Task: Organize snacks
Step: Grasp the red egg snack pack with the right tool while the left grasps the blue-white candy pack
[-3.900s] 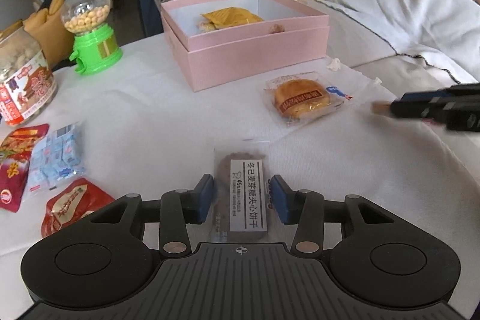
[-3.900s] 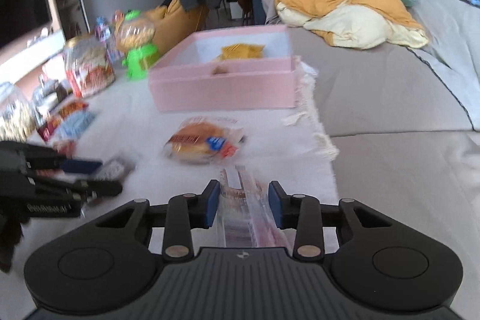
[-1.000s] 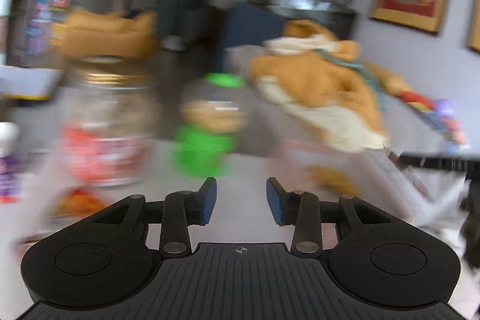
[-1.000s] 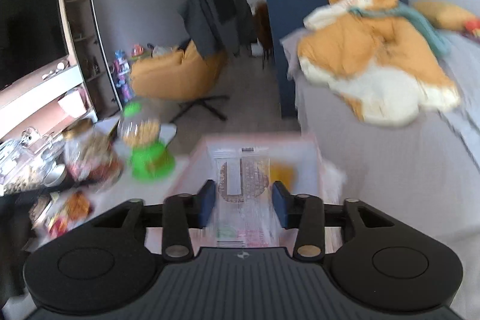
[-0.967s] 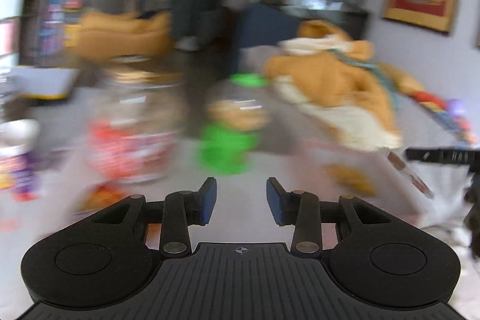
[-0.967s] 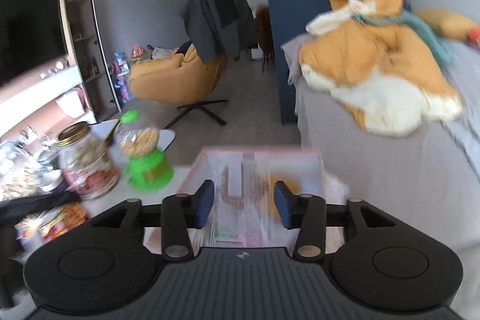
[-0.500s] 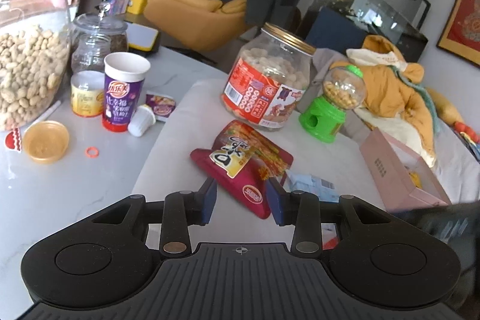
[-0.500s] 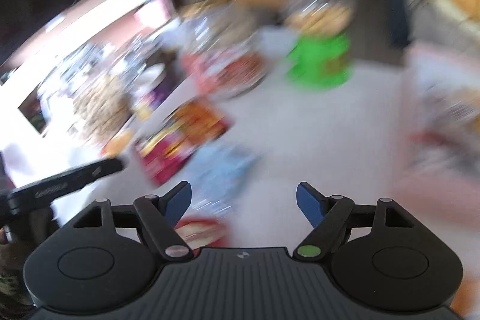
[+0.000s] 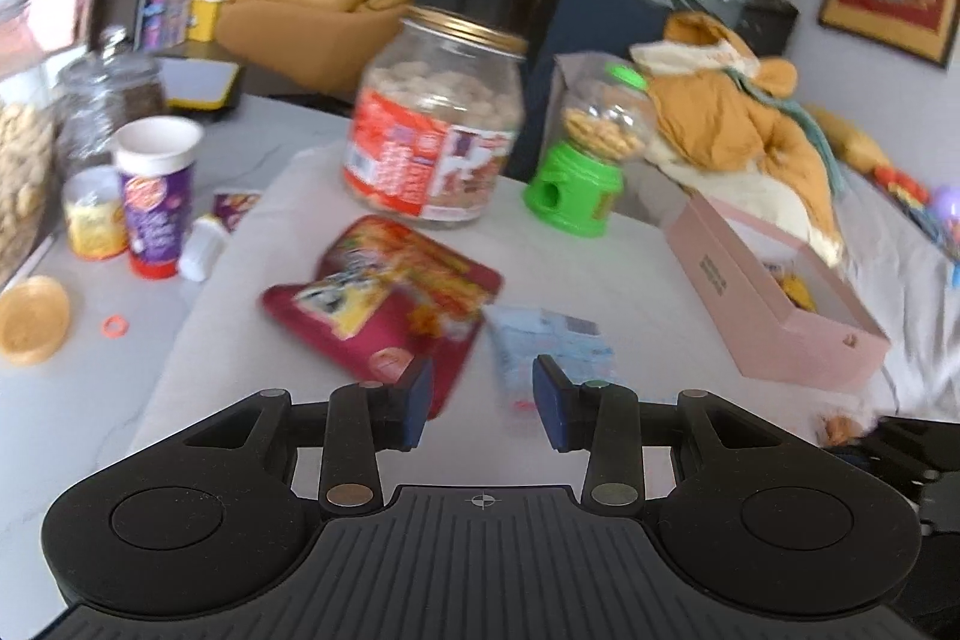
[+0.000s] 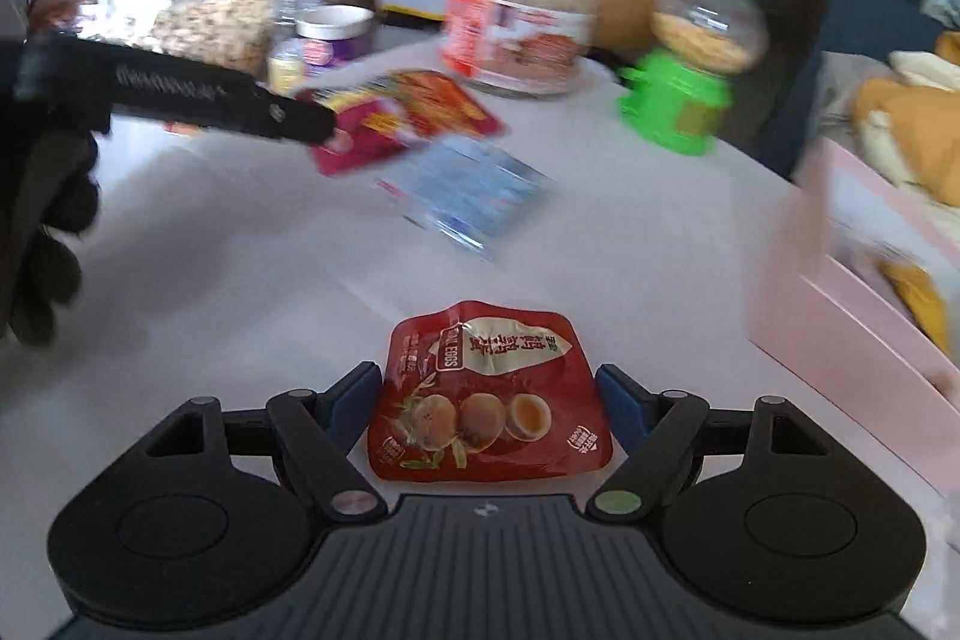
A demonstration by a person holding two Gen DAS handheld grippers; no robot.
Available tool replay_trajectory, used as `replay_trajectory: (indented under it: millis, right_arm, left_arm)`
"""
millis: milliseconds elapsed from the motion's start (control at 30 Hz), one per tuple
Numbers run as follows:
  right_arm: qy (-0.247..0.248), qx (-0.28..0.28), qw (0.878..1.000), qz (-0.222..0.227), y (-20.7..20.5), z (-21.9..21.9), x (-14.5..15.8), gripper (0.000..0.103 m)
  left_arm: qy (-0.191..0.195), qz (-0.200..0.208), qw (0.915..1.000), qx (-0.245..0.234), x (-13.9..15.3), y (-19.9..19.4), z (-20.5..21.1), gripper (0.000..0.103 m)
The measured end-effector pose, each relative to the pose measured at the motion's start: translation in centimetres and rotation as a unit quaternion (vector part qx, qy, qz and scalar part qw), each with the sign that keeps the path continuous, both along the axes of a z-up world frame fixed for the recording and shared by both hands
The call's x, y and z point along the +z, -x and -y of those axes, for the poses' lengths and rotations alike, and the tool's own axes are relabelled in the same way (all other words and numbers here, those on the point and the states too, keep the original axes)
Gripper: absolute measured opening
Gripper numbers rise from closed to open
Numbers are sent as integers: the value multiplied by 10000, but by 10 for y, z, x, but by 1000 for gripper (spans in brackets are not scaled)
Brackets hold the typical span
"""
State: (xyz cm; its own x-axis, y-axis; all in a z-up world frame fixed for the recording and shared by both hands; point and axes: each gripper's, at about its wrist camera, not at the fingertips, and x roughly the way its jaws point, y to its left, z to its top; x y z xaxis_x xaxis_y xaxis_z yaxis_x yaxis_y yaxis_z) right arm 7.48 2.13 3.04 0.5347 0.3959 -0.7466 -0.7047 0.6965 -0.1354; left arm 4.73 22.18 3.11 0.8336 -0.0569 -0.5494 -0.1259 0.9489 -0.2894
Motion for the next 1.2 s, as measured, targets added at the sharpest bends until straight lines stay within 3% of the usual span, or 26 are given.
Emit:
replay_trajectory:
  millis: [200,267,367,467,733,900,1000,1133,1200]
  right_arm:
    - [-251,-733,9969,-113,-4,64,-3,78]
    - [-320,-947,9950,-33,-1,83,-7,78]
    - [-465,-1124,9926,-14,4,106,-11,86]
    - [-736,-1294,9888,-58,6,121,-17,94]
    - [-862,-1418,9860,-146,5,125,-19,95]
    - [-864,-1454,9855,-140,4,122,-19,97]
    - [-857,-1499,9849,-143,3,123,-20,99]
    - [-871,-1513,9845,-141,4,123,-20,99]
    - [-869,-1527,9844,-128,5,123,-20,99]
  left_arm:
    - [-417,-338,9984,-176,-5,-51,36,42]
    - [-815,-528,9949,-273,-9,-65,55,47]
    - [-1351,-458,9886,-482,-12,-70,80,48]
    - [-1319,-471,9883,-611,-12,-71,89,48]
    - [-1414,-577,9863,-622,-7,-77,99,48]
    - [-1400,-133,9880,-634,3,-66,103,48]
    - [-1469,-424,9839,-926,-2,-73,113,48]
    - [-2137,-504,9679,-1224,-13,-78,136,63]
    - [-2077,-550,9675,-1330,-13,-81,138,74]
